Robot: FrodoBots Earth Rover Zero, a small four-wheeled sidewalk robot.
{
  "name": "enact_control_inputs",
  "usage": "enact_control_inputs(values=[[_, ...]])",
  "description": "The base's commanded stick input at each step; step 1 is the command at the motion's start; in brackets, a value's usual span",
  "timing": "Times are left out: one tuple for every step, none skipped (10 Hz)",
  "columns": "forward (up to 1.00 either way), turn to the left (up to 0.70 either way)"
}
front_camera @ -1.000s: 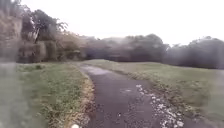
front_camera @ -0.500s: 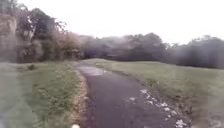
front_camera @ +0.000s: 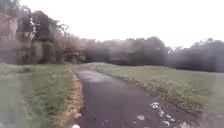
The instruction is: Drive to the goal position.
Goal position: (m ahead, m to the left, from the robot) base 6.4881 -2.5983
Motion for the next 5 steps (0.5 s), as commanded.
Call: enact_control_inputs(values=[[0.85,0.00],[0.85,0.00],[0.85,0.00],[0.85,0.00],[0.85,0.00]])
